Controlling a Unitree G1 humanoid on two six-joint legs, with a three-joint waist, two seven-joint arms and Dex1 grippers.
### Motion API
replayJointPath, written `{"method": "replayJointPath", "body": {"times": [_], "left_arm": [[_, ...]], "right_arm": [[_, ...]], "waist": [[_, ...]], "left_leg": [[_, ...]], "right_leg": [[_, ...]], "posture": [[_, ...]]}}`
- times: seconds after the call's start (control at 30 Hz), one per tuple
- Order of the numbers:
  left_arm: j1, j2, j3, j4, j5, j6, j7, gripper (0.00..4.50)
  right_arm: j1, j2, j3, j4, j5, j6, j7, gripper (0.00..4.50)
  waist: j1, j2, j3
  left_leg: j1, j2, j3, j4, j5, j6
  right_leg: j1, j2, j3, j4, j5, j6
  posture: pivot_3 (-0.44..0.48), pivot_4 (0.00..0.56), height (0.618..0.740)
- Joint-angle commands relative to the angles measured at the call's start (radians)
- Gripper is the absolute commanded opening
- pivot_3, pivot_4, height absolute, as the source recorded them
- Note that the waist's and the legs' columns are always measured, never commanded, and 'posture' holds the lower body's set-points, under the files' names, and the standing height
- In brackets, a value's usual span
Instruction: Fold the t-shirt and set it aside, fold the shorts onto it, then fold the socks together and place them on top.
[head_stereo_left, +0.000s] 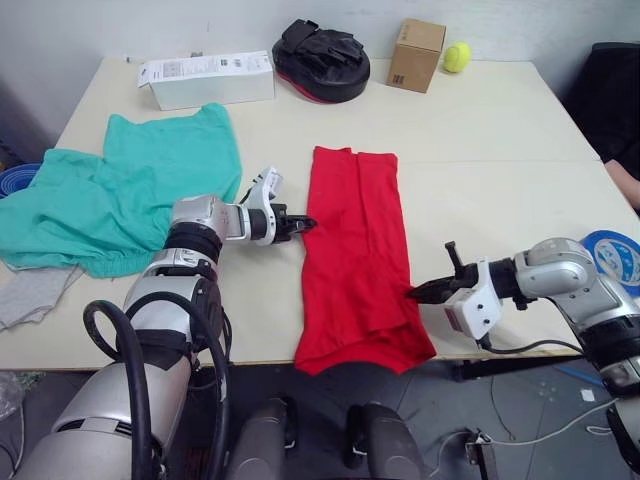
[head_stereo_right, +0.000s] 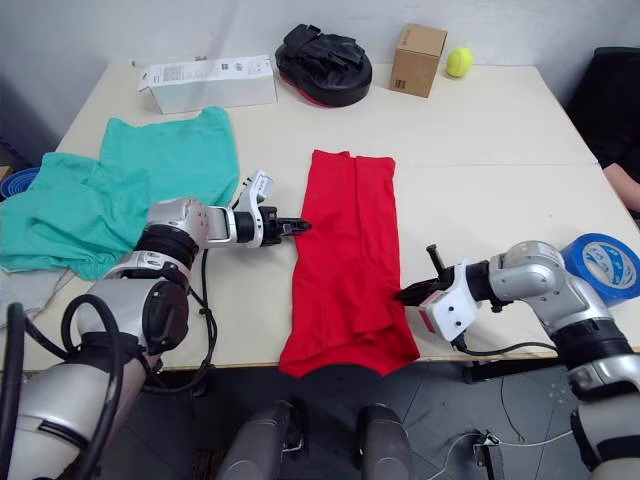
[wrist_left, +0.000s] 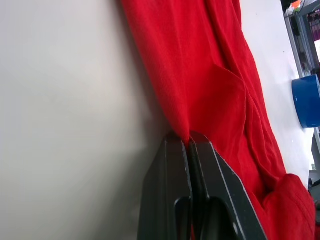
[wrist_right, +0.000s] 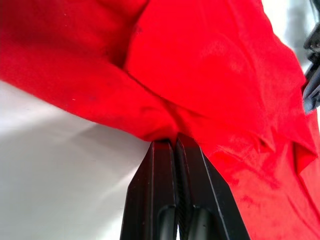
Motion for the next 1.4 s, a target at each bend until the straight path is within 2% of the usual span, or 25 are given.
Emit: {"method": "replayJointPath", "body": {"times": [0.03, 0.3, 0.4, 0.5, 0.57, 0.67, 0.73, 0.8, 0.87, 0.97, 1.13, 1.4], "left_arm": [[0.041, 0.016, -0.017, -0.119, -0.015, 0.079, 0.006, 0.03], [0.095, 0.009, -0.061, -0.234, -0.018, 0.022, -0.015, 0.03], [0.132, 0.034, -0.107, -0.343, -0.035, 0.042, -0.096, 0.65], [0.212, 0.107, -0.169, -0.535, -0.056, 0.058, -0.199, 1.57], [0.317, 0.219, -0.232, -0.743, -0.081, 0.042, -0.323, 2.25], [0.408, 0.315, -0.258, -0.909, -0.111, 0.002, -0.41, 3.18], [0.526, 0.423, -0.284, -1.072, -0.073, -0.232, -0.521, 3.88], [0.596, 0.486, -0.302, -1.158, -0.042, -0.409, -0.583, 4.47], [0.651, 0.536, -0.336, -1.189, 0.025, -0.626, -0.621, 4.5], [0.697, 0.553, -0.378, -1.166, 0.124, -0.949, -0.619, 4.5], [0.658, 0.477, -0.431, -1.043, 0.219, -1.37, -0.566, 4.5], [0.621, 0.409, -0.523, -0.907, 0.289, -1.651, -0.538, 4.5]], "right_arm": [[-0.055, 0.008, 0.019, 0.081, -0.014, -0.077, 0.004, 0.0], [-0.044, 0.024, 0.051, 0.076, 0.062, -0.039, 0.044, 0.0], [-0.017, 0.022, 0.049, 0.041, 0.107, 0.02, 0.062, 0.0], [-0.001, 0.025, 0.034, 0.02, 0.129, 0.059, 0.063, 0.65], [0.01, 0.018, 0.024, 0.013, 0.14, 0.063, 0.062, 1.38], [0.021, 0.009, 0.013, 0.0, 0.158, 0.069, 0.065, 2.36], [0.038, -0.009, -0.008, -0.017, 0.191, 0.066, 0.075, 3.08], [0.047, -0.02, -0.021, -0.03, 0.211, 0.064, 0.085, 3.76], [0.061, -0.035, -0.03, -0.042, 0.227, 0.04, 0.089, 4.47], [0.081, -0.047, -0.039, -0.043, 0.221, -0.024, 0.083, 4.49], [0.083, -0.041, -0.025, -0.008, 0.192, -0.129, 0.073, 4.49], [0.086, -0.012, 0.007, -0.018, 0.167, -0.136, 0.058, 4.49]], "waist": [[-0.002, 0.0, 0.0], [-0.001, 0.0, 0.0], [0.001, 0.0, 0.0], [-0.003, 0.0, 0.0], [-0.013, 0.0, 0.0], [-0.019, 0.001, 0.0], [-0.02, 0.001, 0.0], [-0.017, 0.002, 0.001], [-0.013, 0.003, 0.001], [-0.01, 0.007, 0.0], [-0.012, 0.008, 0.0], [-0.019, 0.008, 0.0]], "left_leg": [[0.0, 0.0, 0.0, 0.0, 0.0, 0.0], [0.0, 0.0, -0.001, 0.001, 0.0, 0.0], [0.0, 0.0, -0.001, 0.002, 0.0, 0.0], [0.0, 0.0, -0.001, 0.001, 0.0, -0.001], [0.0, 0.002, -0.001, 0.001, -0.001, -0.001], [0.0, 0.002, -0.001, 0.0, -0.002, -0.003], [0.0, 0.002, -0.002, 0.0, -0.002, -0.003], [0.001, 0.002, -0.002, -0.001, -0.003, -0.003], [0.001, 0.002, -0.002, 0.0, -0.004, -0.004], [0.001, 0.002, -0.003, -0.001, -0.009, -0.005], [0.001, 0.002, -0.002, 0.0, -0.011, -0.002], [0.001, 0.002, -0.002, 0.002, -0.009, 0.004]], "right_leg": [[0.0, 0.0, 0.0, 0.0, 0.0, 0.0], [0.001, 0.0, 0.0, 0.0, 0.0, 0.0], [0.001, 0.0, 0.0, 0.0, 0.0, 0.0], [0.001, 0.0, 0.0, 0.0, 0.0, 0.0], [0.0, 0.001, 0.0, 0.0, 0.0, 0.0], [0.001, 0.002, 0.0, 0.0, -0.001, -0.001], [0.001, 0.001, 0.0, -0.001, -0.001, -0.001], [0.002, 0.001, 0.0, -0.004, -0.001, -0.001], [0.003, 0.0, 0.0, -0.005, -0.001, -0.002], [0.006, -0.001, -0.001, -0.013, -0.001, -0.003], [0.008, -0.001, -0.002, -0.015, -0.001, -0.003], [0.008, -0.001, -0.005, -0.011, -0.001, -0.002]], "posture": [[0.0, 0.15, 0.74], [0.0, 0.15, 0.74], [0.0, 0.15, 0.74], [0.0, 0.15, 0.74], [0.0, 0.15, 0.74], [0.0, 0.15, 0.74], [0.0, 0.15, 0.74], [0.0, 0.15, 0.74], [0.0, 0.15, 0.74], [0.0, 0.15, 0.74], [0.0, 0.15, 0.74], [0.0, 0.15, 0.74]]}}
